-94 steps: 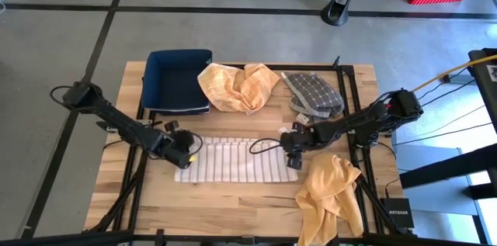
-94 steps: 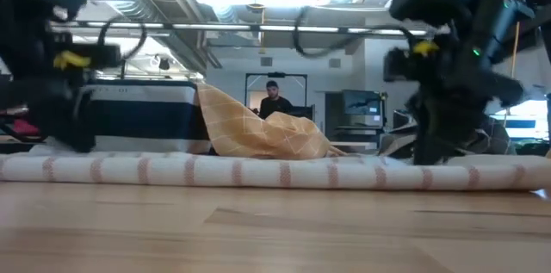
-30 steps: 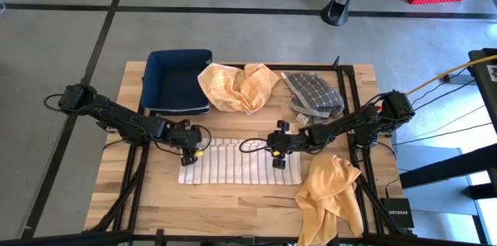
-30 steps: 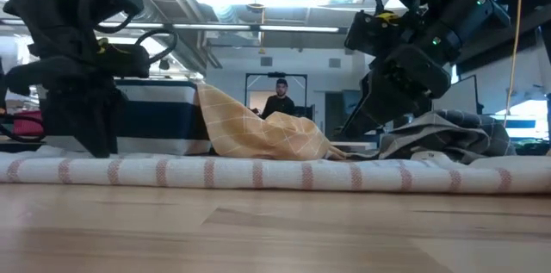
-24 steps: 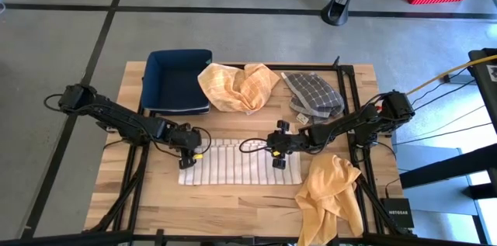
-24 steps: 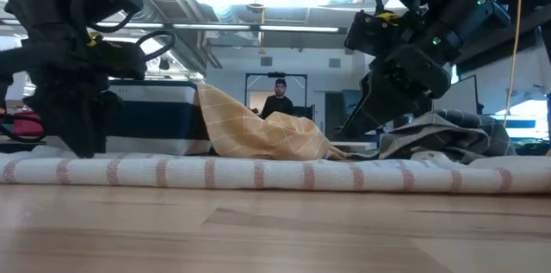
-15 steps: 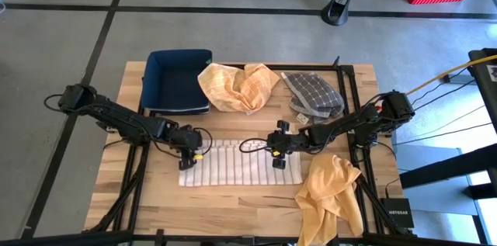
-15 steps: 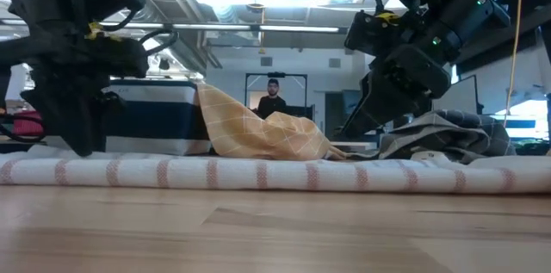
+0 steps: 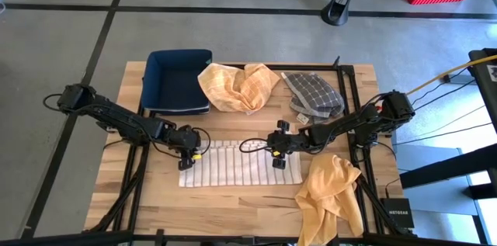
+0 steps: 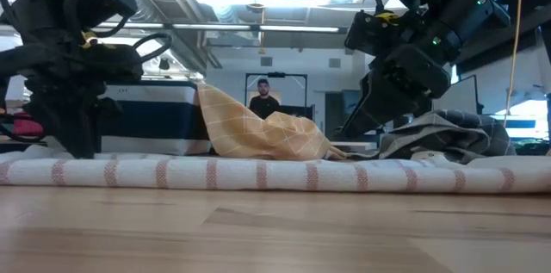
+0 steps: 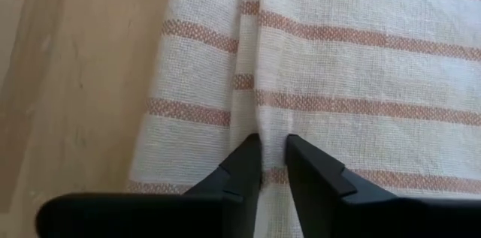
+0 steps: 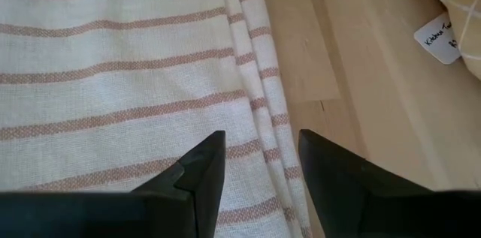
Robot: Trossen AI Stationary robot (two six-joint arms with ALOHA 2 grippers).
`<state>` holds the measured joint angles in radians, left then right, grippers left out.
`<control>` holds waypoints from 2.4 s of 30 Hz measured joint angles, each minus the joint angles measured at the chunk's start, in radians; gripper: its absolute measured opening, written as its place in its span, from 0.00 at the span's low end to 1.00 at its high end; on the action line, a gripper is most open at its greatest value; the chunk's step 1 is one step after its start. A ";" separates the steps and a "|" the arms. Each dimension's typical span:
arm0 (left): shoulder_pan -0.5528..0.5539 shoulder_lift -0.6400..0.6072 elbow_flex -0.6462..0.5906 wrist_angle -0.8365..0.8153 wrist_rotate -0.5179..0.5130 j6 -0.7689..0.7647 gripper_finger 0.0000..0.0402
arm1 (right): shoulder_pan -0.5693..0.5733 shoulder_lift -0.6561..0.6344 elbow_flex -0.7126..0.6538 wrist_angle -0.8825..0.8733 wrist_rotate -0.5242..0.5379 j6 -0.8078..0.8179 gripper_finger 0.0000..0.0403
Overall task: Fold towel
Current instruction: Fold the white towel
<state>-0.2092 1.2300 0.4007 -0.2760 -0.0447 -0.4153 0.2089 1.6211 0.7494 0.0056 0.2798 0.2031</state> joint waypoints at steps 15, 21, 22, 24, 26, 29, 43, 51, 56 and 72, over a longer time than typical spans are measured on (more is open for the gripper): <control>-0.002 0.002 0.123 -0.118 -0.015 -0.028 0.01 | 0.000 0.000 0.000 0.000 -0.001 0.000 0.43; -0.008 0.002 0.201 -0.274 -0.141 -0.027 0.01 | 0.000 0.000 0.000 0.000 -0.002 0.000 0.43; -0.008 0.002 0.208 -0.298 -0.171 -0.031 0.01 | 0.000 0.000 0.000 0.000 -0.002 0.000 0.43; -0.008 0.002 0.211 -0.326 -0.237 -0.034 0.01 | 0.000 0.000 0.000 0.000 -0.002 0.000 0.43; -0.008 0.002 0.211 -0.325 -0.306 -0.030 0.00 | 0.000 0.000 0.000 -0.001 -0.002 0.000 0.43; -0.008 0.002 0.212 -0.312 -0.395 -0.006 0.01 | 0.000 0.000 0.000 -0.010 -0.003 0.000 0.43; 0.079 0.001 0.095 -0.110 -0.668 0.089 0.01 | 0.000 0.000 0.000 -0.015 -0.003 -0.003 0.43; 0.138 0.003 0.080 -0.059 -0.679 0.113 0.01 | 0.000 0.000 0.000 -0.015 -0.003 -0.003 0.43; 0.138 0.005 0.078 -0.091 -0.634 0.102 0.02 | 0.000 0.000 0.000 -0.015 -0.003 -0.003 0.43; 0.108 0.000 0.245 -0.385 -0.326 -0.009 0.37 | 0.000 -0.027 0.011 -0.070 -0.021 0.013 0.43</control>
<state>-0.1011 1.2304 0.6459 -0.6607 -0.3707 -0.4245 0.2089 1.5945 0.7604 -0.0646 0.2587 0.2165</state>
